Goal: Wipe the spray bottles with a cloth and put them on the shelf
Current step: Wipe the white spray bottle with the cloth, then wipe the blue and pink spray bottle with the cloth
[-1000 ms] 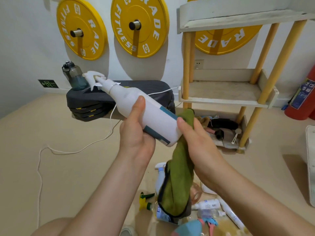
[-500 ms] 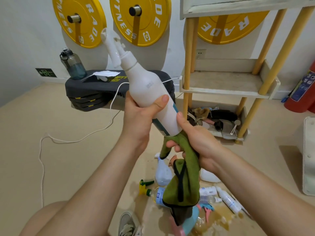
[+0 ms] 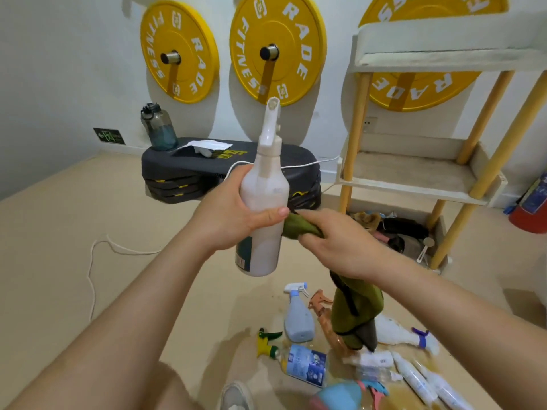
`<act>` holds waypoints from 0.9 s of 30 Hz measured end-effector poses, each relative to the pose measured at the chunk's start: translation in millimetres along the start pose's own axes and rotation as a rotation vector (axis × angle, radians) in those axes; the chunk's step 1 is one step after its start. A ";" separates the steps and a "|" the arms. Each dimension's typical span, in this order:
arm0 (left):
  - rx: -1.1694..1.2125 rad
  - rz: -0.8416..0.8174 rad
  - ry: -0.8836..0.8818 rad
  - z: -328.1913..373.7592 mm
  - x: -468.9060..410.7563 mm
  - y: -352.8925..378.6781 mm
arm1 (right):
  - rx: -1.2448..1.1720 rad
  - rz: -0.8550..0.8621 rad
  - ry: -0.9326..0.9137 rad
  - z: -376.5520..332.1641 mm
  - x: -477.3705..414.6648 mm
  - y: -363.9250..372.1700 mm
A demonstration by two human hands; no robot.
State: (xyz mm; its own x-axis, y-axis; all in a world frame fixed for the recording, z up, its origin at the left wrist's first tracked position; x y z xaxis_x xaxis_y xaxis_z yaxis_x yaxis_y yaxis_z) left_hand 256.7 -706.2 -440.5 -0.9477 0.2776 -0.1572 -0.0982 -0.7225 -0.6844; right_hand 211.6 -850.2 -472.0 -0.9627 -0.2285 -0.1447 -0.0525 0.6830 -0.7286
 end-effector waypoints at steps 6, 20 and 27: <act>-0.110 0.025 -0.118 -75.4 17.6 -24.5 | 0.194 -0.067 -0.049 -16.8 -9.9 18.3; -0.042 -0.037 -0.610 -346.7 76.4 95.4 | 0.029 -0.027 0.139 68.2 -25.6 112.2; 0.046 -0.080 -0.730 -417.7 78.4 166.0 | -0.593 0.174 0.734 152.7 4.2 156.6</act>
State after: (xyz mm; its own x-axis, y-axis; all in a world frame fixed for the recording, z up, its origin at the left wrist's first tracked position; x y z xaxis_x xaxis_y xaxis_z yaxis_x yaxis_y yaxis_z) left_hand 292.9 -540.0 -863.8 -0.8965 -0.1497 0.4169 -0.1730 -0.7481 -0.6406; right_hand 239.8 -850.1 -689.0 -0.8854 0.2630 0.3832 0.1747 0.9524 -0.2499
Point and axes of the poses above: each hand's wrist, its own x-axis away from the middle knuckle, its own y-axis out of the palm, z = x × y, the point moved 10 cm from there along -x, towards the middle knuckle, and after that the axes turned 7 degrees about -x, right-handed, at the moved point
